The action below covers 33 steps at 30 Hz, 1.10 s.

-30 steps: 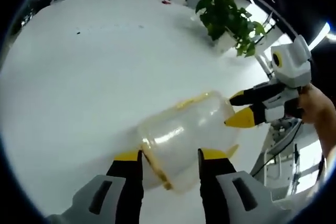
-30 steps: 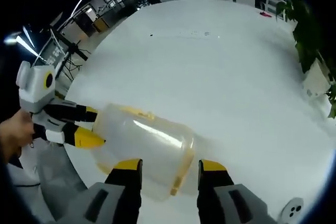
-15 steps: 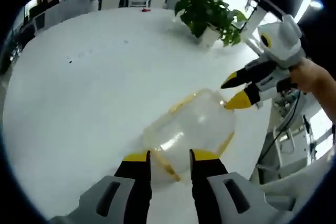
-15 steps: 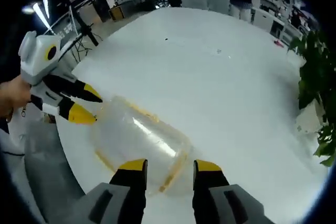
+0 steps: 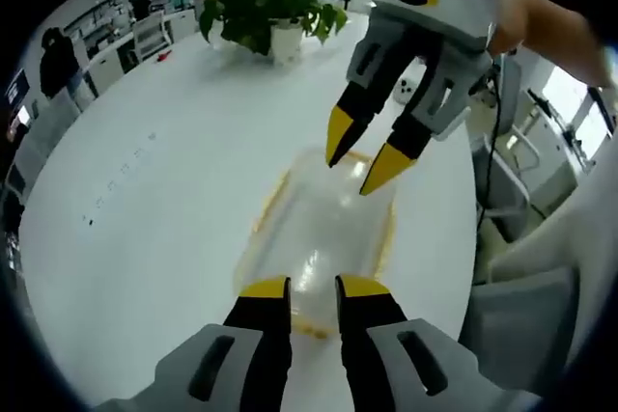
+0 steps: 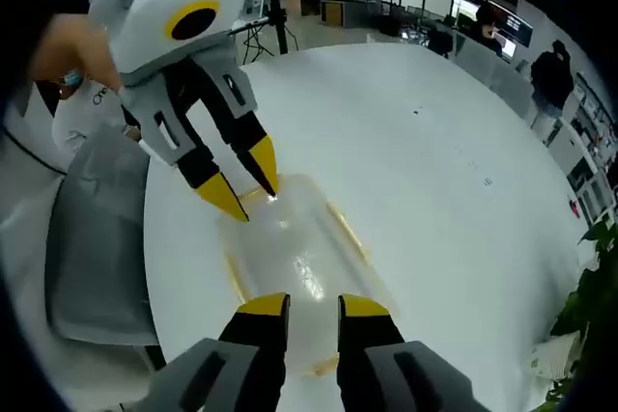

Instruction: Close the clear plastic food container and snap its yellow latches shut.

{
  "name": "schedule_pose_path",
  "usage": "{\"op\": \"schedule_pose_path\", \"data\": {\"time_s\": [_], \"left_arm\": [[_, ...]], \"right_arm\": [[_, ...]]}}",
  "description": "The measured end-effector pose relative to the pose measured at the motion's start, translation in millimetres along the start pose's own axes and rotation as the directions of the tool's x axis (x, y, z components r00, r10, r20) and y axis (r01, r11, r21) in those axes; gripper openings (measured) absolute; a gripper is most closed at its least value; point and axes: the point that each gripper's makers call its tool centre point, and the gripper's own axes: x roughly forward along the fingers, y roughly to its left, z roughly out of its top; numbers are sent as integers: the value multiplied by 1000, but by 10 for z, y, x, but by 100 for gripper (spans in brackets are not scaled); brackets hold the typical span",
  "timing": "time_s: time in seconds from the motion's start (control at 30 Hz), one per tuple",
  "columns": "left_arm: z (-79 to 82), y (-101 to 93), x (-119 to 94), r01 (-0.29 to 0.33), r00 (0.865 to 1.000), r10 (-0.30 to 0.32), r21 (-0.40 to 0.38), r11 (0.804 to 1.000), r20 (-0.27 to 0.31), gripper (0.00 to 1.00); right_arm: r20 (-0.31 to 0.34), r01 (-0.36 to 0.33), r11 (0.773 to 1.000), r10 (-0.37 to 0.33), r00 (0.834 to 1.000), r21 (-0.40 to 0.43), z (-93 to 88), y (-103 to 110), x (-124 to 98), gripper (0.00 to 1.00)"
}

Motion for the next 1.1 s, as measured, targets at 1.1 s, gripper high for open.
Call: {"op": "schedule_pose_path", "data": {"time_s": [1.1], "left_arm": [[85, -308, 230, 168, 986, -163, 219, 961, -41, 18]], "right_arm": [[-89, -159, 935, 137, 987, -316, 38, 144, 178, 31]]}}
